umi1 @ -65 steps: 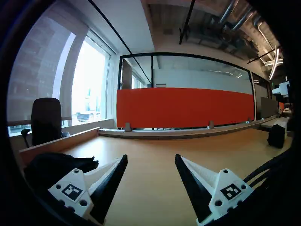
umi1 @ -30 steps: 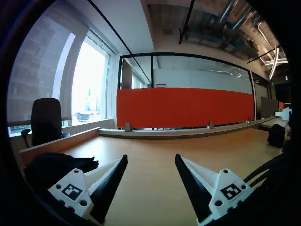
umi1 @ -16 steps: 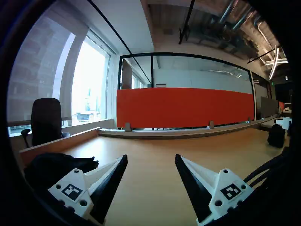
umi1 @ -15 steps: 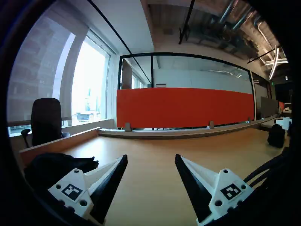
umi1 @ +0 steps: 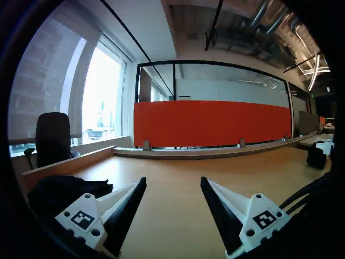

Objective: Fold towel

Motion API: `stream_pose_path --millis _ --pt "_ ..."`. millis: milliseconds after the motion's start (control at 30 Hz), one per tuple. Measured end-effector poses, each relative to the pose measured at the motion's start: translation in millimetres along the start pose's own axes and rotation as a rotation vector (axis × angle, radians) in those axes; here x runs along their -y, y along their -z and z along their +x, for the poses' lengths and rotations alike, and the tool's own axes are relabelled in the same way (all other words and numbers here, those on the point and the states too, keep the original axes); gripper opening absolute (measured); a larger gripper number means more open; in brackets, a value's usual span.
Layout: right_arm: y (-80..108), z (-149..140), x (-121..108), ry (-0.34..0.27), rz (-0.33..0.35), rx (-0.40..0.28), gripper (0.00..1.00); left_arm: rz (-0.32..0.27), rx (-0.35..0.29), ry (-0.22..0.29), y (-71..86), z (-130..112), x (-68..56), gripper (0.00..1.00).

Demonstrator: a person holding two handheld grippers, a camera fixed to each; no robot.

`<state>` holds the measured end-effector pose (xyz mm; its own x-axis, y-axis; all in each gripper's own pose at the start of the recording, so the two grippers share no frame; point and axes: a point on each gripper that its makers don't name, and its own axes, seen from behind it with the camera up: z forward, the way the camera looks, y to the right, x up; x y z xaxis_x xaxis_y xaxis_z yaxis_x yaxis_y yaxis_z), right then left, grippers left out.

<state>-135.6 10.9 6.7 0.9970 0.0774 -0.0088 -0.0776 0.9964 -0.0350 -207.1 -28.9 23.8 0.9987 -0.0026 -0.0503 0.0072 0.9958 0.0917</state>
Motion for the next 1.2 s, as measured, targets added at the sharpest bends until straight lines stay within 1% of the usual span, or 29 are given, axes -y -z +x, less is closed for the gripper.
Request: stream_pose_path --millis 500,700,900,1200 --pt "-1.9 -3.7 0.6 0.009 0.005 0.005 0.96 0.0 0.0 0.0 -0.5 0.0 -0.8 0.93" --pt "0.3 -0.4 2.0 0.017 0.002 -0.004 0.96 0.0 0.0 0.0 -0.5 -0.3 -0.4 0.93" --pt "3.1 -1.5 8.0 0.04 0.012 -0.01 0.96 0.0 0.0 0.001 -0.2 -0.5 -0.4 0.93" --pt "3.7 -0.5 9.6 0.043 0.013 -0.011 0.96 0.0 0.0 0.0 -0.2 -0.1 -0.1 0.93"
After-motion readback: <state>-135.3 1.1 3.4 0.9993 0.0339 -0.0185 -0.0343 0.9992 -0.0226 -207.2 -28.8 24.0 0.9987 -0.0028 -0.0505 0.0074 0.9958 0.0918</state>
